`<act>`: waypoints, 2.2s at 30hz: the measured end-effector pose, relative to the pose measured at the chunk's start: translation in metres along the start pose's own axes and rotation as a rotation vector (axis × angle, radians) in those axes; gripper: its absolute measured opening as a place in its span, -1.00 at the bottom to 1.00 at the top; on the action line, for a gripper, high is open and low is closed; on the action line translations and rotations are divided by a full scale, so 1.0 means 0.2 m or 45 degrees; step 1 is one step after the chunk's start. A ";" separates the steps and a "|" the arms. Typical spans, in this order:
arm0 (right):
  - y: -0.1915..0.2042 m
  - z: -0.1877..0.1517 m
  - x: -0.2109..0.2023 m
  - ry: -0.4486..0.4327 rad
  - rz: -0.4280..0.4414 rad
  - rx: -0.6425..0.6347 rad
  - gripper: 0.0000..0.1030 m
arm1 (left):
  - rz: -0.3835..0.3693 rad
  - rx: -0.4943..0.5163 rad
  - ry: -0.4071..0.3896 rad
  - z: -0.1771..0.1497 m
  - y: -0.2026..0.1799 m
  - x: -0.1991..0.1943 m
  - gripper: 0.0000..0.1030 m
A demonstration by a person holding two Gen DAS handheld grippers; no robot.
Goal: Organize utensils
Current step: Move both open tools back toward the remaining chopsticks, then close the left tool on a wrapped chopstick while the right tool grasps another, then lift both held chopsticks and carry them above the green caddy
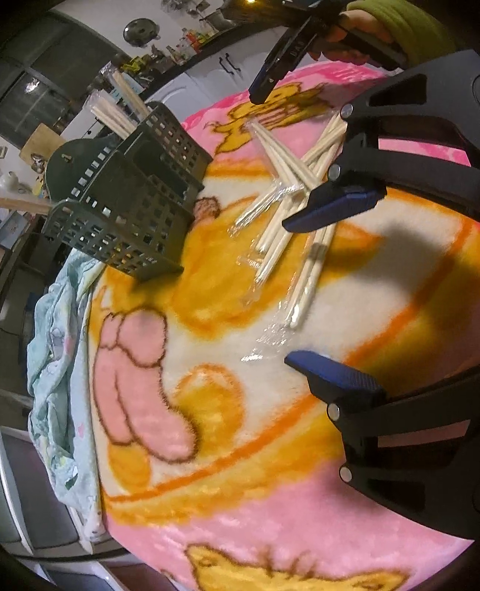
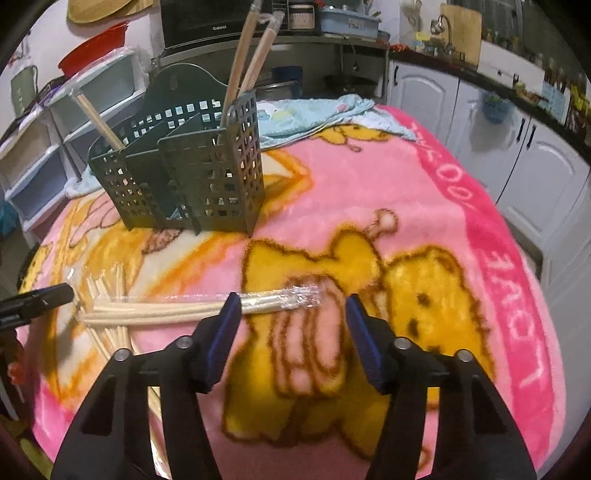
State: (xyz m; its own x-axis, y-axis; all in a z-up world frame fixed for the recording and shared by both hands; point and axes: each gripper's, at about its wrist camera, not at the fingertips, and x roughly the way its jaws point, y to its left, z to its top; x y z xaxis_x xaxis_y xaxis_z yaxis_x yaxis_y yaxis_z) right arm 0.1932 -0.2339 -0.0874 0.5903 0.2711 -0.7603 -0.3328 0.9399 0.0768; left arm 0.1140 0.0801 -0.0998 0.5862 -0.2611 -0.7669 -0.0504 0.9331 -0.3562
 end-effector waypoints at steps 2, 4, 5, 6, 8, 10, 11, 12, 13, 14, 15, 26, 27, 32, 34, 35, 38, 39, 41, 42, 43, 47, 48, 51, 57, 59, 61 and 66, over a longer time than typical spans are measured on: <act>-0.01 0.01 0.03 0.018 0.028 0.026 0.04 | 0.021 0.014 -0.005 0.01 0.00 0.01 0.00; -0.01 0.02 0.06 0.040 0.043 0.048 0.01 | 0.037 0.029 -0.008 0.01 0.00 0.01 -0.07; -0.01 0.03 0.08 0.052 0.053 0.060 -0.01 | 0.046 0.037 -0.009 0.01 -0.01 0.01 -0.11; -0.01 0.03 0.10 0.059 0.064 0.066 -0.05 | 0.054 0.045 -0.010 0.01 -0.01 0.02 -0.13; -0.01 0.04 0.13 0.074 0.079 0.080 -0.06 | 0.068 0.055 -0.010 0.01 -0.01 0.02 -0.22; -0.01 0.04 0.16 0.087 0.087 0.089 -0.06 | 0.077 0.059 -0.013 0.01 0.00 0.02 -0.25; -0.01 0.04 0.17 0.094 0.097 0.097 -0.07 | 0.080 0.063 -0.014 0.01 0.00 0.02 -0.26; -0.02 0.04 0.18 0.099 0.105 0.106 -0.11 | 0.082 0.067 -0.015 0.01 -0.01 0.02 -0.26; -0.02 0.03 0.18 0.101 0.116 0.118 -0.20 | 0.086 0.074 -0.017 0.00 -0.01 0.02 -0.26; -0.02 0.03 0.19 0.101 0.128 0.126 -0.25 | 0.089 0.077 -0.018 0.00 -0.01 0.02 -0.28; -0.02 0.03 0.19 0.100 0.141 0.130 -0.31 | 0.094 0.079 -0.019 0.00 -0.01 0.02 -0.30; -0.04 -0.01 0.18 0.090 0.173 0.155 -0.69 | 0.106 0.067 -0.034 0.01 0.00 0.03 -0.44; -0.04 -0.01 0.18 0.090 0.171 0.160 -0.73 | 0.107 0.067 -0.034 0.02 0.00 0.03 -0.45; -0.06 -0.02 0.17 0.086 0.174 0.170 -0.90 | 0.111 0.069 -0.037 0.02 0.01 0.03 -0.52; -0.05 -0.02 0.16 0.083 0.168 0.167 -0.91 | 0.114 0.065 -0.039 0.02 0.01 0.03 -0.57; -0.06 -0.02 0.15 0.078 0.169 0.171 -0.91 | 0.114 0.062 -0.038 0.02 0.02 0.03 -0.61; -0.06 -0.03 0.12 0.072 0.163 0.171 -0.92 | 0.113 0.063 -0.041 0.03 0.02 0.03 -0.65; -0.07 -0.03 0.11 0.069 0.158 0.170 -0.92 | 0.113 0.065 -0.042 0.03 0.02 0.03 -0.66; -0.08 -0.04 0.09 0.065 0.153 0.172 -0.93 | 0.111 0.066 -0.042 0.03 0.02 0.03 -0.70; -0.08 -0.04 0.07 0.064 0.143 0.171 -0.93 | 0.109 0.067 -0.042 0.03 0.03 0.03 -0.72; -0.09 -0.05 0.06 0.064 0.134 0.170 -0.93 | 0.108 0.066 -0.042 0.03 0.03 0.03 -0.76; -0.12 -0.07 0.02 0.064 0.109 0.174 -0.94 | 0.099 0.061 -0.041 0.04 0.04 0.03 -0.86; -0.12 -0.08 0.01 0.064 0.101 0.176 -0.94 | 0.099 0.060 -0.043 0.04 0.04 0.02 -0.89; -0.13 -0.08 -0.01 0.055 0.079 0.168 -0.94 | 0.092 0.062 -0.042 0.04 0.04 0.02 -0.94; -0.11 -0.08 -0.06 0.028 -0.010 0.110 -0.94 | 0.069 0.037 -0.045 0.03 0.06 0.00 -0.99; -0.11 -0.08 -0.08 0.018 -0.030 0.097 -0.95 | 0.059 0.033 -0.050 0.03 0.07 -0.02 -0.99; -0.12 -0.08 -0.10 0.006 -0.040 0.097 -0.95 | 0.045 0.030 -0.064 0.02 0.07 -0.05 -0.99; -0.12 -0.06 -0.19 -0.065 -0.055 0.078 -0.95 | 0.030 0.034 -0.111 0.03 0.06 -0.14 -1.00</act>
State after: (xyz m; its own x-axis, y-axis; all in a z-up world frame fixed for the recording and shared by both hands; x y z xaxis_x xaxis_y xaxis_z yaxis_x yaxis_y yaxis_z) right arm 0.1697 -0.2687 -0.0685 0.6406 0.2385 -0.7299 -0.2614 0.9615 0.0848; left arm 0.1023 0.0997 -0.0783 0.6536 -0.2178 -0.7249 -0.0438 0.9452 -0.3235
